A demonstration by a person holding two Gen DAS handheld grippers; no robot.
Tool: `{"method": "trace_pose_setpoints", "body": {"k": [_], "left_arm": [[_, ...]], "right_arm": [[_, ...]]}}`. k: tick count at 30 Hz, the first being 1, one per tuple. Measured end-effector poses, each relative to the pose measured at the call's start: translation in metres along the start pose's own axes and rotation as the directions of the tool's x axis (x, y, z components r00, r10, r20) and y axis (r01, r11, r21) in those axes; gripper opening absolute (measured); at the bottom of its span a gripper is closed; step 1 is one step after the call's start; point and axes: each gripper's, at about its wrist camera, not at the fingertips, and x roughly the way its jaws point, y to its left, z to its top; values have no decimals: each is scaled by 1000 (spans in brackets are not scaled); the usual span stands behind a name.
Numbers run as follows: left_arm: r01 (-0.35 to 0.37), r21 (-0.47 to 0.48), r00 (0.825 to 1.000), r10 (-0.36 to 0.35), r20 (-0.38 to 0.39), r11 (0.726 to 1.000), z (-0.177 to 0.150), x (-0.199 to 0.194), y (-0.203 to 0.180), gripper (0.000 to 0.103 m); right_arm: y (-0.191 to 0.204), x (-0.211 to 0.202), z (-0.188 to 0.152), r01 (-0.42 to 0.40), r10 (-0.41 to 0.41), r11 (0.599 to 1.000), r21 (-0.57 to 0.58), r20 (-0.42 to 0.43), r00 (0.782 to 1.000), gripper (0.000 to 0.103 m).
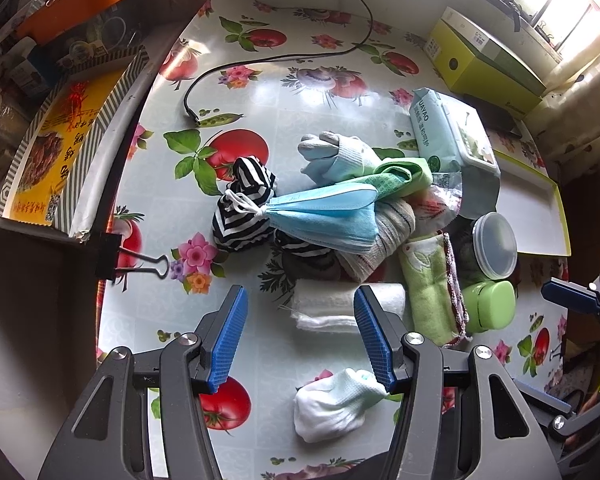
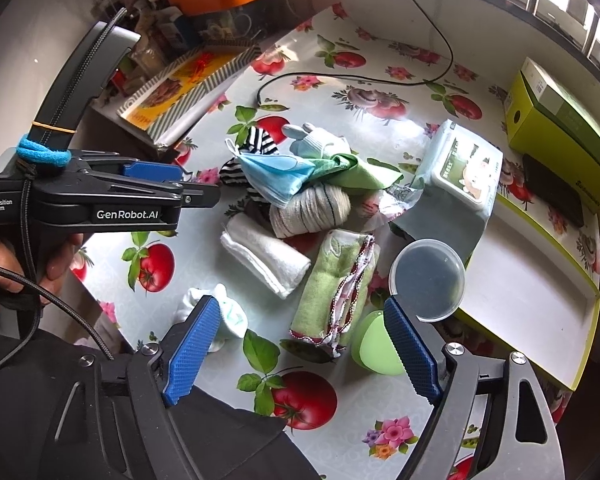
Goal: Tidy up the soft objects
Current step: 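Move the right tool toward the white knit glove on the table, then close the right gripper on the white knit glove and lift it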
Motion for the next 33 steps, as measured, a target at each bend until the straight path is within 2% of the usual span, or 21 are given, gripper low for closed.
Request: {"method": "trace_pose_setpoints", "body": {"k": [12, 20, 28, 33], "left_arm": [[-1, -17, 1000, 1, -17, 1000, -3, 6, 7, 56], [-14, -73, 1000, 12, -28, 997, -15, 6, 26, 56], [-40, -114, 999, 37, -33, 993, -27, 3, 45, 56], [-53, -144, 998, 48, -37, 988, -33, 3, 57, 56]], "right_arm": [[5, 12, 2, -49, 49, 999, -5, -34, 998, 85], [16, 30, 4, -103, 99, 994, -48, -68, 993, 85], [40, 61, 5, -185, 167, 974, -133, -137, 976, 85], [56, 87, 2, -242, 204, 955, -172, -210, 956, 85]]}}
